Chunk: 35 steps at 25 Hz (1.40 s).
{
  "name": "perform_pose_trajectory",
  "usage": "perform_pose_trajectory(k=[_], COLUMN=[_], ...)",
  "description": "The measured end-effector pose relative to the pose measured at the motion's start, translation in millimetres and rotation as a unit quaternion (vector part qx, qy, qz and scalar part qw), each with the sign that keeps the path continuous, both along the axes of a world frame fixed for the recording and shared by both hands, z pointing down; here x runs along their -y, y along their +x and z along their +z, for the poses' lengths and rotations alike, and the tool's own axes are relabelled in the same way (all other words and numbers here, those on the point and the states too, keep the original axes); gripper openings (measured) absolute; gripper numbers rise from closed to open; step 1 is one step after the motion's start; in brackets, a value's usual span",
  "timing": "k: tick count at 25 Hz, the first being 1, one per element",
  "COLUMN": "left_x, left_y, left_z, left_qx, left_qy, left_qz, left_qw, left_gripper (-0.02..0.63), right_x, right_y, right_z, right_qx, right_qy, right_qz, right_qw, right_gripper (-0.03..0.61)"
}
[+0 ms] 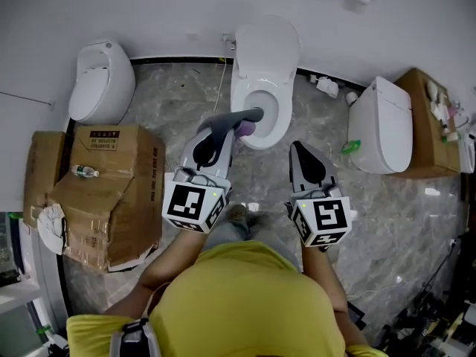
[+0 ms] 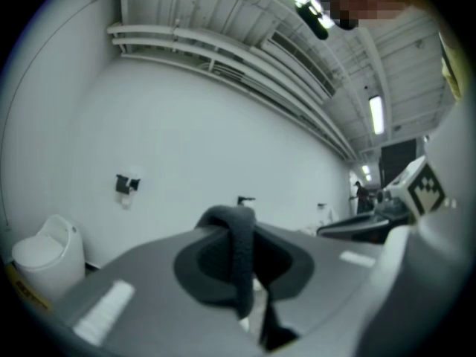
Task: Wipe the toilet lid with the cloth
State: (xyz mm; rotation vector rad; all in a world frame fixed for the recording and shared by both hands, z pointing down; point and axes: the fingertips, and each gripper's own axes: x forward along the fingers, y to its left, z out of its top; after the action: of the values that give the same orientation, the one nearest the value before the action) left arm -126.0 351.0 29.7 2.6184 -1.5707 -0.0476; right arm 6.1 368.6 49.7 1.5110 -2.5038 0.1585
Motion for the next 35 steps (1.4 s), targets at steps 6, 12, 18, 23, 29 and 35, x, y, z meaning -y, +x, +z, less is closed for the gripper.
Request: perform_pose_trajectory(k=[6,12,18,23,29,35], left_x=[19.8,38.6,76.7,131.7,212.9,273.1], left_y=[-8.2,-14.6,-10.8,5.8,25.2,39.3], left_z=[4.0,8.0,20.4,32.5,32.6,29.6], left_qx=[-0.005,-0.012,-0.003,0.0,0.006,0.003], left_qy=[-0.003,-0.003,-0.005,-0.006,-0.004,-0.006], left_qz=[-0.001,-0.012,-0.025,-0.026,-0.035,-0.055], left_qw=[1.0,0.9999,0.9997,0.9996,0.9993,0.9985], left_gripper=[0.021,0.021,0.021,0.021,0.021,0.021], right_x=[23.8,50.9,91.8,152.1,240.7,305.4], right_y=[-11.2,-17.2,-10.4,4.5,30.2,57.4], right_z=[5.3,-0.2,14.9,28.2,29.9,41.2], right_qx=[-0.01,-0.013,-0.013,-0.01,-0.012,-0.003], right_qy=[-0.007,0.005,-0.003,-0.012,-0.017,-0.034], right_qz=[-0.008,-0.017,-0.025,-0.034,-0.038,-0.039], right_qw=[1.0,1.0,1.0,0.999,0.999,0.999], right_gripper=[0.015,0.015,0.015,0.015,0.015,0.015])
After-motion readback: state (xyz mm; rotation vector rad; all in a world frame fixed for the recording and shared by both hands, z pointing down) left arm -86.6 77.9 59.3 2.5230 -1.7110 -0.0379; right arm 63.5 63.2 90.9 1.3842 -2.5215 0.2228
